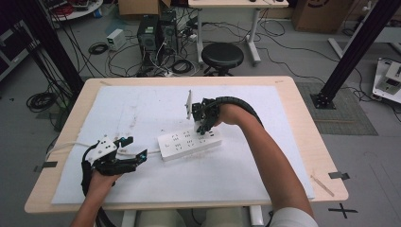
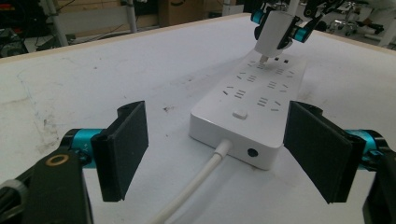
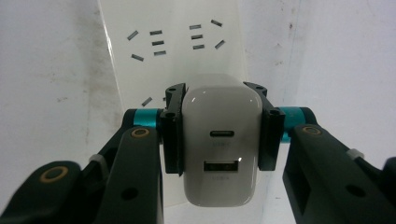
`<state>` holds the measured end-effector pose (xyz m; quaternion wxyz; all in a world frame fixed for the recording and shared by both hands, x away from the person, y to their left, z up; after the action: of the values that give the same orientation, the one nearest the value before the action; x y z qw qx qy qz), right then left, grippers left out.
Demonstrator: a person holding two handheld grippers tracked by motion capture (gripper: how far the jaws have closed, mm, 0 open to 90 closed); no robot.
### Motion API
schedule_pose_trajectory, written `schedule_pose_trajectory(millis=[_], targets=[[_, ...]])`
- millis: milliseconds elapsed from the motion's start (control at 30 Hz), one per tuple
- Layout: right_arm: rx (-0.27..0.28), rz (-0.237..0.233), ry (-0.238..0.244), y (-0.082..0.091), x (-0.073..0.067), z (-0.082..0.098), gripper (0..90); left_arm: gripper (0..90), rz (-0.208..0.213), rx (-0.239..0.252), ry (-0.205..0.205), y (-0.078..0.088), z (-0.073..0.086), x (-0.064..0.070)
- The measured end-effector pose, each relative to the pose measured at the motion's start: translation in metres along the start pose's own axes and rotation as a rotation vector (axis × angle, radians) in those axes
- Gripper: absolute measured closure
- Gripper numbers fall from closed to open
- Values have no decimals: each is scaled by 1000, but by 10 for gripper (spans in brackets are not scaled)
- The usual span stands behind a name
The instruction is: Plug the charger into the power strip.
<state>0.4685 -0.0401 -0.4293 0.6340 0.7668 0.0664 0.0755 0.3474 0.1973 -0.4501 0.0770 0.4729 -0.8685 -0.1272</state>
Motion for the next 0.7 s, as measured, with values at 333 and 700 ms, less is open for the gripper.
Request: schedule_pose_trajectory(millis=[333, 700], targets=[[-35, -22, 50, -7, 1, -4, 631, 221, 0, -1, 3, 1, 0, -2], [-121, -62, 53, -11, 4, -13, 633, 221, 0, 4, 13, 0, 1, -2]])
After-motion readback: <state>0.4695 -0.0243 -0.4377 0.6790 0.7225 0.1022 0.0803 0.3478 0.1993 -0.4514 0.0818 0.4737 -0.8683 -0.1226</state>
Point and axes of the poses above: each handheld gripper's, and its own axes: y roughly backward along the jaws, z roughly out of its underside, x roughly to its right, the point moved 8 cm from there along -y, roughly forward along the jaws, and after that the axes turned 8 degrees about -z, right-handed, at the moved point
